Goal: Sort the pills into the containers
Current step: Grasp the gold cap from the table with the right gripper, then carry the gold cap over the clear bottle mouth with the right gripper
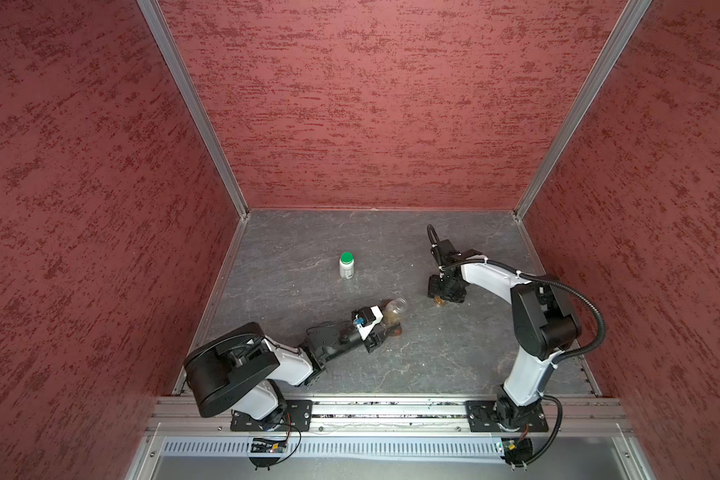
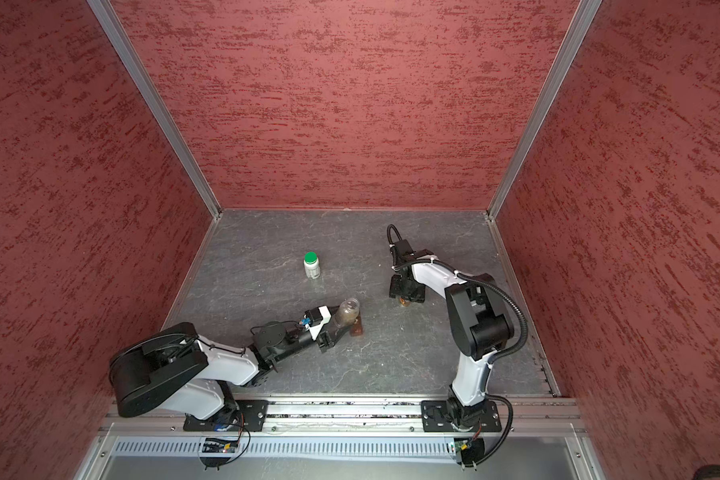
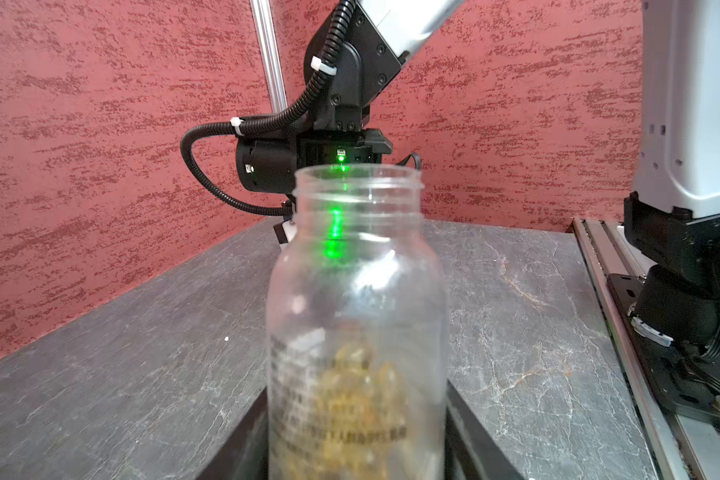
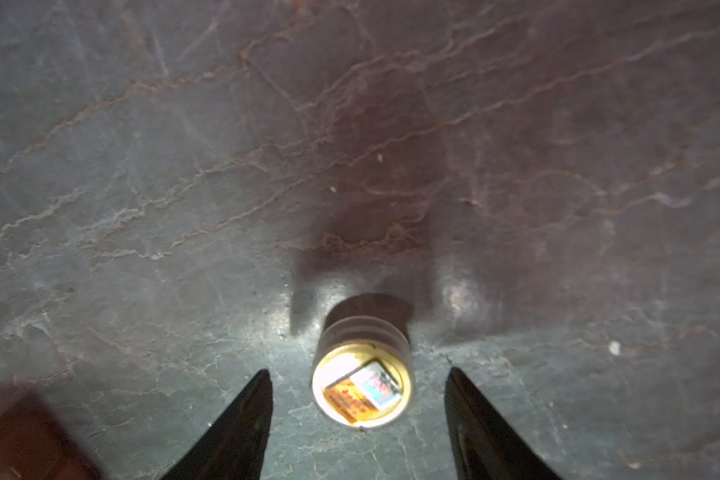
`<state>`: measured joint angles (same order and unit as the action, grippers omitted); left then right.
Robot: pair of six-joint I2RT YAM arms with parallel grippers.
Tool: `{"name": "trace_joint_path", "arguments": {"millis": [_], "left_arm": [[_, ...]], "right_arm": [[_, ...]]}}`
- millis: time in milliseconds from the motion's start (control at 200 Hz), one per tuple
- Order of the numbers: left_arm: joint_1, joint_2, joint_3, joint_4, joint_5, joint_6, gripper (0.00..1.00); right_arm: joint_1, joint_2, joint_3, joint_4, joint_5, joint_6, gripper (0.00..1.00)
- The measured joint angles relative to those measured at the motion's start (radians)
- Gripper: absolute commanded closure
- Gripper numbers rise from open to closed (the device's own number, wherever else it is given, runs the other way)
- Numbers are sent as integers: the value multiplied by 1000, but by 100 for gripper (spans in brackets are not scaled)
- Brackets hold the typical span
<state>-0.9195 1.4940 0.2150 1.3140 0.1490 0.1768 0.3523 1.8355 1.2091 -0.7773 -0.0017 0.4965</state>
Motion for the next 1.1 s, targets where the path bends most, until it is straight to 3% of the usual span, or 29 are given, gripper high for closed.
{"name": "trace_joint_path", "arguments": {"millis": [591, 837, 1102], "left_arm": [[0, 45, 4, 35, 0, -4, 100], [0, 45, 6, 33, 1, -3, 100], [17, 85, 39, 51, 14, -3, 100]], "right_arm": [[0, 24, 8, -25, -13, -19, 61], [0, 12, 10, -61, -12, -18, 64], [12, -195, 107, -192, -61, -34, 66]]}}
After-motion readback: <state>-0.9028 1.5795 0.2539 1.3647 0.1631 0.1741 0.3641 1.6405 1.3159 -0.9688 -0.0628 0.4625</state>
